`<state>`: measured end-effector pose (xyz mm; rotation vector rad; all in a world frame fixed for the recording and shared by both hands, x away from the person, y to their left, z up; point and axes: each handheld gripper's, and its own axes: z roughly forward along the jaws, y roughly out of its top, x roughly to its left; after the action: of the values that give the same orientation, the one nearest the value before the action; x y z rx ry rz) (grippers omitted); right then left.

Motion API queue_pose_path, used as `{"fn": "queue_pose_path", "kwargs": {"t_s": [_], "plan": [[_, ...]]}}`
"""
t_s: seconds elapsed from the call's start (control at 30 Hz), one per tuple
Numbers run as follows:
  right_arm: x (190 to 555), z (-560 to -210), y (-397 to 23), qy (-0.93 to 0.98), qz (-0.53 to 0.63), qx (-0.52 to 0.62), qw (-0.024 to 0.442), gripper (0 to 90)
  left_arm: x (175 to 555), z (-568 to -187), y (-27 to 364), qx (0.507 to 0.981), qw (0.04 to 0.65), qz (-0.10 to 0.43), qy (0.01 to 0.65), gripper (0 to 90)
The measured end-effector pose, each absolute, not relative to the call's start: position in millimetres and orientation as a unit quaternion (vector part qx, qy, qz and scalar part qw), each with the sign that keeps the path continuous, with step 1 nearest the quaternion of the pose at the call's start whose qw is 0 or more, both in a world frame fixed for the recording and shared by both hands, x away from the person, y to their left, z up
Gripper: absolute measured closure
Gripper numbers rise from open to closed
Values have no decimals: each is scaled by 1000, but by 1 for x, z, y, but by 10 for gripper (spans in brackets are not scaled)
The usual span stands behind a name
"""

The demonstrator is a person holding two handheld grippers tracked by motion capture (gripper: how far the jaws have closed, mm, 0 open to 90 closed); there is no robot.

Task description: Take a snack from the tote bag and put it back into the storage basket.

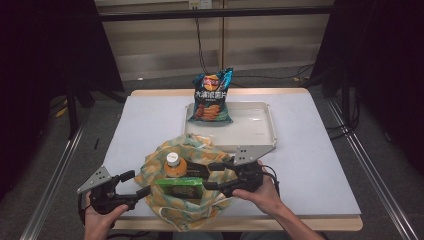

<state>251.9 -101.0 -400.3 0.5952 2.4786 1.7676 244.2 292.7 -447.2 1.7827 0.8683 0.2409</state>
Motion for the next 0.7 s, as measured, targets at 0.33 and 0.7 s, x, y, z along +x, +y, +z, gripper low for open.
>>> {"fn": "queue_pose_path", "kwargs": {"t_s": [0.33, 0.7], "plan": [[250, -413, -81, 817, 547, 181, 3, 437, 243, -447, 291, 755, 534, 112, 364, 105], [255, -420, -68, 823, 538, 183, -1, 517, 241, -447, 291, 757, 531, 114, 363, 106]]}}
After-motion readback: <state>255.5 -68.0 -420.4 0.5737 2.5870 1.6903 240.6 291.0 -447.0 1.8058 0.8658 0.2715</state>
